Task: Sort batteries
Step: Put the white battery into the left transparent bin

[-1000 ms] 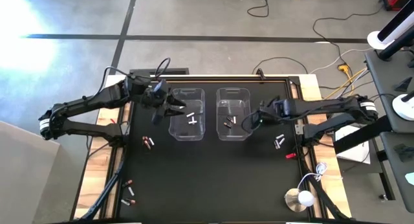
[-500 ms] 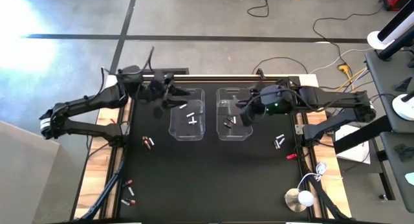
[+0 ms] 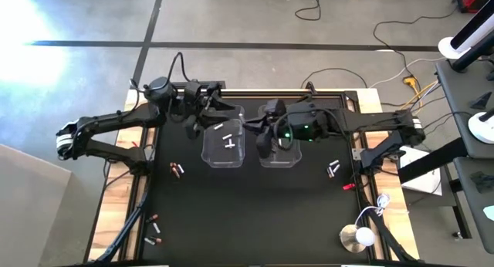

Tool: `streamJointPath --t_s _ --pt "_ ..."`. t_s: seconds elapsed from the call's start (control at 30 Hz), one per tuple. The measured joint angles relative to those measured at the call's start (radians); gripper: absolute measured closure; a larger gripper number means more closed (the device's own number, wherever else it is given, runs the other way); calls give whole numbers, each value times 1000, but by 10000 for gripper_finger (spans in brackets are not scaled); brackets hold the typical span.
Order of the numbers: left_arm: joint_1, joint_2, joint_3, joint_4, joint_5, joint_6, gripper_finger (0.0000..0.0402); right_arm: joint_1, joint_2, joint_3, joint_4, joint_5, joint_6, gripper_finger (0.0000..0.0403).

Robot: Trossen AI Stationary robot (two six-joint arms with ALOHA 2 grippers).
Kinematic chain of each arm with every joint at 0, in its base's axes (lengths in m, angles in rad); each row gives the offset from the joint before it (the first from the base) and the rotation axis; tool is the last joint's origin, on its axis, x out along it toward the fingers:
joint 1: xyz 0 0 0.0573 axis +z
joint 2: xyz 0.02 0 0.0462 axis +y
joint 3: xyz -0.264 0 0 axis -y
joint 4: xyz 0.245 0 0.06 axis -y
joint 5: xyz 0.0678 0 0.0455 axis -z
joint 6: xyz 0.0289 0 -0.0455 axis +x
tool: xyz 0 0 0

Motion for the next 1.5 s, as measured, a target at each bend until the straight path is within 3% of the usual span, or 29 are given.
streamJointPath --t_s 0.37,0.8,0.9,1.13,1.37,1.5 --pt "0 1 0 41 9 -1 246 1 134 207 -3 9 -110 369" --pt "0 -3 0 69 7 -16 251 1 170 253 -26 96 -71 369" --pt "0 -4 0 69 8 -37 276 1 169 253 -26 98 -71 369" --pt "1 -4 0 63 8 -51 385 2 175 252 -26 95 -56 369" --pt "-1 -3 0 57 30 -66 391 4 176 252 -48 89 -35 367" --pt "-1 -4 0 1 31 -37 394 12 176 252 -88 96 -10 334"
